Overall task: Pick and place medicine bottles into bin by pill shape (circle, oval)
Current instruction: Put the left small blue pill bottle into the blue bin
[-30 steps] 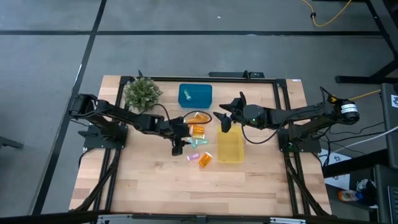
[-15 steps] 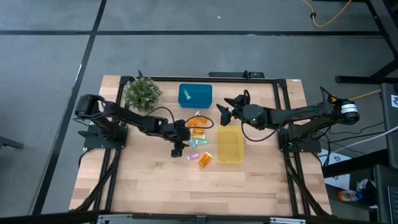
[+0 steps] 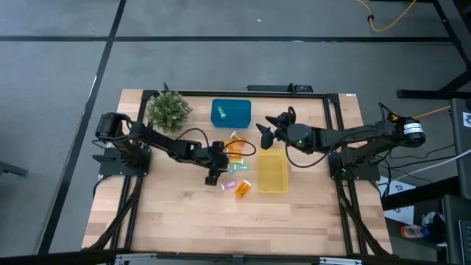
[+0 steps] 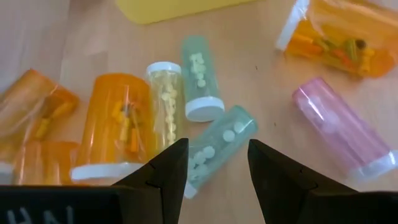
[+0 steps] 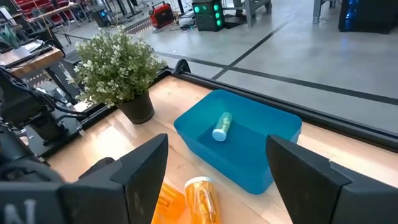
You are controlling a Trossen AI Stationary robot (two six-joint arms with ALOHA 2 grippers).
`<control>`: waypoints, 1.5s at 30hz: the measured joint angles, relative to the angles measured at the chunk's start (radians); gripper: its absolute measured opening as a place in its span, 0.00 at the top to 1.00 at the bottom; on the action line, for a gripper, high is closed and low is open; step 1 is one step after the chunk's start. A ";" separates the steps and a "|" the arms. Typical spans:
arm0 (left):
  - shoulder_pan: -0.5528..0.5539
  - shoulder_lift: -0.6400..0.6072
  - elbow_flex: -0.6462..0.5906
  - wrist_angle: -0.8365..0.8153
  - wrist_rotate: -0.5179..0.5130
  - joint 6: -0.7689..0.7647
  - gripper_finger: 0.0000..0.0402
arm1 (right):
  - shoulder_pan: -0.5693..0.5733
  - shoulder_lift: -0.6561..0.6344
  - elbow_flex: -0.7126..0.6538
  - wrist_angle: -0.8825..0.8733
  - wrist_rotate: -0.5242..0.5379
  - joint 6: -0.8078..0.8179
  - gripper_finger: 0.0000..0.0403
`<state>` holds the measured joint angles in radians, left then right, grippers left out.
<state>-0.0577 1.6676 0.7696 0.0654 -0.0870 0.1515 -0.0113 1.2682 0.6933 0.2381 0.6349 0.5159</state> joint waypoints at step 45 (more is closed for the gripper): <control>0.074 0.045 -0.001 -0.034 0.076 -0.167 0.76 | 0.000 0.000 0.001 -0.034 -0.035 0.003 0.32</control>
<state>0.0166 1.7122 0.7689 0.0316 -0.0114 -0.0160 -0.0109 1.2684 0.6941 0.2039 0.5999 0.5186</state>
